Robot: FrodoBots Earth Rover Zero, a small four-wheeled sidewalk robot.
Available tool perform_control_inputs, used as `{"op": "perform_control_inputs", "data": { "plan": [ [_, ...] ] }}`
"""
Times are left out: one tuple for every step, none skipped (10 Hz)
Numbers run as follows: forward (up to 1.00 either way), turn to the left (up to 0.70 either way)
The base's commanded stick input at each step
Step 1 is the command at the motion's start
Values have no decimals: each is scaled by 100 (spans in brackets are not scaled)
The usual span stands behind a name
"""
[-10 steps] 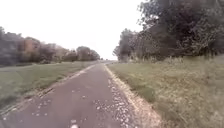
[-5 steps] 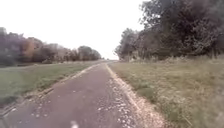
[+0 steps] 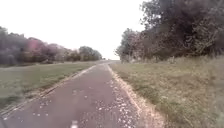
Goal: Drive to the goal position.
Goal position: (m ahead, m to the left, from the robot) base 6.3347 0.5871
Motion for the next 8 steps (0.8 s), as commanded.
{"op": "perform_control_inputs", "data": {
  "plan": [
    [0, 70],
    [0, 70],
    [0, 70],
    [0, 70],
    [0, 70],
    [0, 70],
    [0, 70],
    [0, 70]
  ]
}}
